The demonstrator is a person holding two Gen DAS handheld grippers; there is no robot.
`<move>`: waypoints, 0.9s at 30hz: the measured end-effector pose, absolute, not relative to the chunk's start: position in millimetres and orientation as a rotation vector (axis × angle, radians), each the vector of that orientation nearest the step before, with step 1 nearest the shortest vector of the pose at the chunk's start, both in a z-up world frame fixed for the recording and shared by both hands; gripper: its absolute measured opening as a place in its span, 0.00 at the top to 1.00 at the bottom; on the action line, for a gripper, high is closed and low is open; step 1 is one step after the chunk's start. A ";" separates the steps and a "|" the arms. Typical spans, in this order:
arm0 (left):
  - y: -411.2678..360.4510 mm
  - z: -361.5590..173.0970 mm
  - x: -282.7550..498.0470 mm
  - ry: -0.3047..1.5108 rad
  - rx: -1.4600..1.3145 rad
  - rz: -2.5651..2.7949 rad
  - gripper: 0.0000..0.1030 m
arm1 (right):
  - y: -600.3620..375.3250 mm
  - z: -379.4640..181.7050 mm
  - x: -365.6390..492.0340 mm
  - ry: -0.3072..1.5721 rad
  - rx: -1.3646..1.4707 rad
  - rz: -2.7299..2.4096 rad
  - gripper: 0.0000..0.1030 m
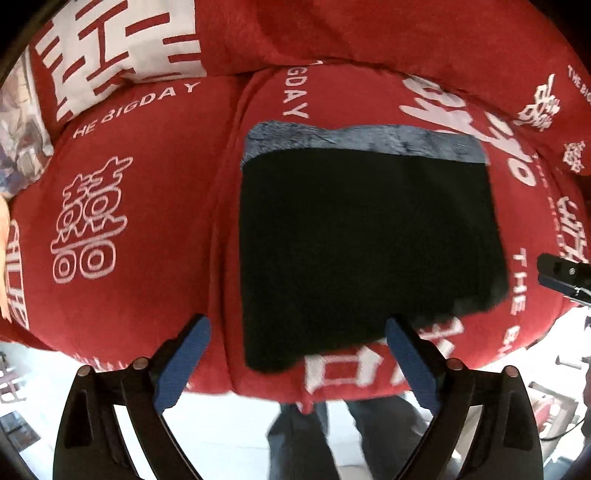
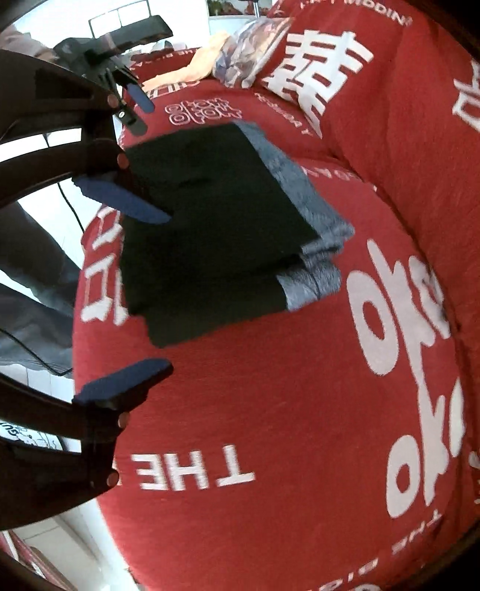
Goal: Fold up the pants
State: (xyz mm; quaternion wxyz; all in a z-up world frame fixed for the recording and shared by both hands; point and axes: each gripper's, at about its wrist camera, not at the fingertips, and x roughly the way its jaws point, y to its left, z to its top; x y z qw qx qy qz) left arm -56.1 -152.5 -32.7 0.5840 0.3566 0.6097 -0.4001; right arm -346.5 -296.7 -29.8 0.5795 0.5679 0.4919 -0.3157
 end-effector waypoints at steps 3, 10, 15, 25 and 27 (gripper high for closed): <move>-149.5 -14.7 -67.7 1.413 0.822 -0.954 0.01 | -280.7 -7.8 -339.4 1.167 1.274 -0.737 0.21; -147.0 18.2 -73.6 1.354 0.843 -0.956 0.01 | -252.2 32.1 -315.6 1.184 1.139 -0.786 0.09; -145.0 37.6 -70.6 1.303 0.838 -0.947 0.01 | -241.3 56.1 -308.4 1.199 1.022 -0.846 0.00; -142.1 62.8 -58.3 1.233 0.797 -0.877 0.01 | -228.3 78.8 -286.8 1.261 0.984 -0.851 0.00; -142.8 62.7 -56.8 1.235 0.798 -0.875 0.01 | -225.0 81.1 -281.6 1.278 0.961 -0.862 0.00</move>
